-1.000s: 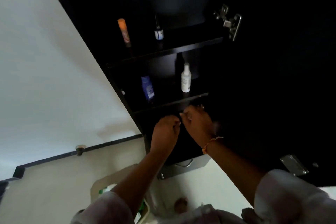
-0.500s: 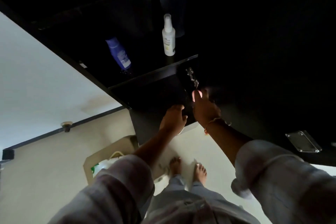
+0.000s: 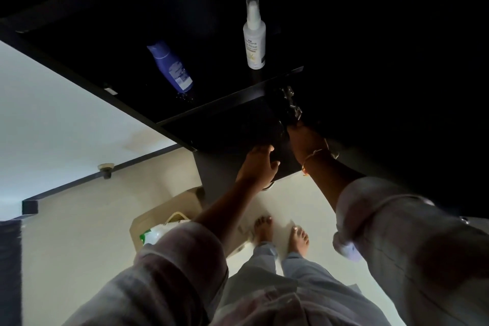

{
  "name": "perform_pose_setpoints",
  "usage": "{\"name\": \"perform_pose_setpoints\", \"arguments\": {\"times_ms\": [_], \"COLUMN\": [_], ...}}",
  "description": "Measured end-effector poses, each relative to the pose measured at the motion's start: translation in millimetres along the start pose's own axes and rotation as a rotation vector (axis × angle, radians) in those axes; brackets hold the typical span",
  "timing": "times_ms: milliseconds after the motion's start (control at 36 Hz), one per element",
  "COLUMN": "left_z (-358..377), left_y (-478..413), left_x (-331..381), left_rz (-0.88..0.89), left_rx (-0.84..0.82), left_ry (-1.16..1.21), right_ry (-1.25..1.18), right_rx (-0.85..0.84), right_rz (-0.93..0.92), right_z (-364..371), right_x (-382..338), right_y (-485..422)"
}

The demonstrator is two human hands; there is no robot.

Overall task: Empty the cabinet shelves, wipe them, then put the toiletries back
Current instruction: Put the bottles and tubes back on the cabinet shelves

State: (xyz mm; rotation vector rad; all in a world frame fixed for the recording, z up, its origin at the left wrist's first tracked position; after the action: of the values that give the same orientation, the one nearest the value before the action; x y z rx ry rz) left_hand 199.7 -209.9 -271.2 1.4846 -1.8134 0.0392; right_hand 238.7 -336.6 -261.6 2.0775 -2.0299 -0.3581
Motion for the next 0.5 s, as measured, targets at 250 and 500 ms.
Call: {"name": "perform_pose_setpoints", "arguments": {"times_ms": [250,500], "left_z": [-14,-55], "left_y": [7,37], "left_x": [0,21], "left_rz": [-0.008,0.07], "left_rx": [0.041,0.177], "left_ry": [0.002,-0.064], "right_ry": [-0.489,-0.974], "right_rx": [-0.009,0.151], "right_rz": [0.133,0.18], "right_z": [-4,-54], "right_x": [16,14], "right_y": [16,67]}}
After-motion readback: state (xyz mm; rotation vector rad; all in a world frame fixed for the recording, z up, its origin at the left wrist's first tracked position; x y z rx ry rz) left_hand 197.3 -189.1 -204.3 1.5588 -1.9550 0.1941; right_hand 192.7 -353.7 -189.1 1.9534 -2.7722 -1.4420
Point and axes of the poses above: each hand's wrist, its own y-axis away from the middle knuckle, its own z-axis out of the palm, x = y × z, the point moved 9 cm from there along -y, towards the middle knuckle, and after that the axes turned 6 degrees about -x, right-handed, at the moved point
